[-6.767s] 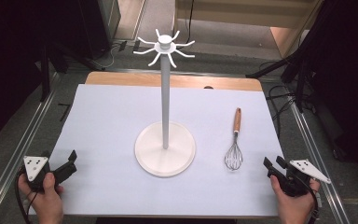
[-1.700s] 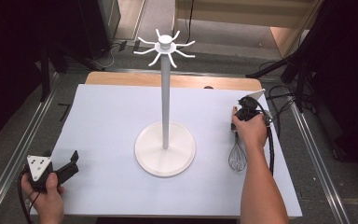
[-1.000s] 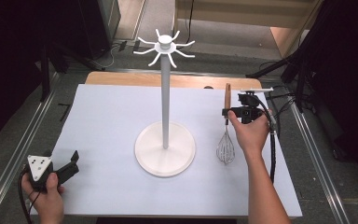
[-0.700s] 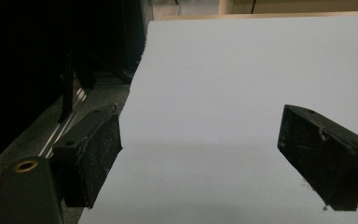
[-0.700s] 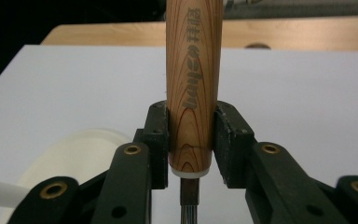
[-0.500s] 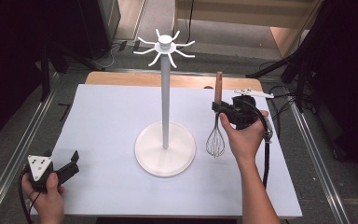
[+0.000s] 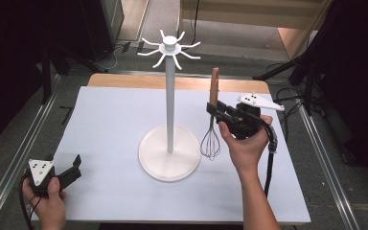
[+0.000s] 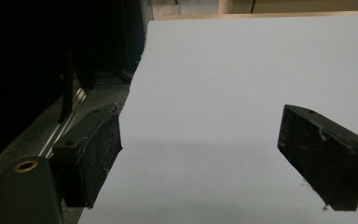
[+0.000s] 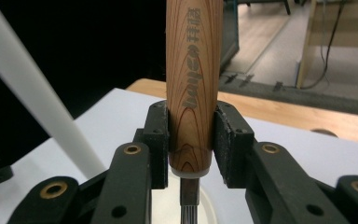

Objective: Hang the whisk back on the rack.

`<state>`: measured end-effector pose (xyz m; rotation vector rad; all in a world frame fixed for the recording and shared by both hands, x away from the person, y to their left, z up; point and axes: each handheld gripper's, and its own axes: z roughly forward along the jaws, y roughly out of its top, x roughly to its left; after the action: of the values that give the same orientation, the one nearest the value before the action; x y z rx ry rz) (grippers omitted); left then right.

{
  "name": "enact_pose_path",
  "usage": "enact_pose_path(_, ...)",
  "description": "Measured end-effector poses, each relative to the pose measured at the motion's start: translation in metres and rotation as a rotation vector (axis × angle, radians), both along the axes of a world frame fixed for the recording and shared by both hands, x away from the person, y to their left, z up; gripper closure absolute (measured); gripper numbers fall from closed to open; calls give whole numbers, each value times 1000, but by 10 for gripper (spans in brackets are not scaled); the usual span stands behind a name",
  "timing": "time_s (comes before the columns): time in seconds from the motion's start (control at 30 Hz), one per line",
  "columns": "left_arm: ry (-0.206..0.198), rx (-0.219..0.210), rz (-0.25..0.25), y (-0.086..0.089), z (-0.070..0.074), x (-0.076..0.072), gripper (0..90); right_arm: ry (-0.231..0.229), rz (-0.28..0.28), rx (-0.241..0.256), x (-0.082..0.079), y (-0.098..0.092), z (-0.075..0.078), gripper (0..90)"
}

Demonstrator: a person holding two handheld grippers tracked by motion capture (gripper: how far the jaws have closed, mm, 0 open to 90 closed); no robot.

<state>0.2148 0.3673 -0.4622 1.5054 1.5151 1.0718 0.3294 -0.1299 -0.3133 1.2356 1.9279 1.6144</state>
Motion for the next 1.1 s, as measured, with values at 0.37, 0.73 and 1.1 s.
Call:
enact_pose_path(0.37, -3, 1, 0, 0, 0, 0, 142, -142, 62, 68, -26, 8, 20, 701)
enact_pose_path(0.73, -2, 0, 0, 0, 0, 0, 142, -227, 104, 108, -40, 14, 39, 700)
enact_pose_path(1.1, -1, 1, -1, 0, 0, 0, 142, -306, 133, 154, -45, 15, 51, 700)
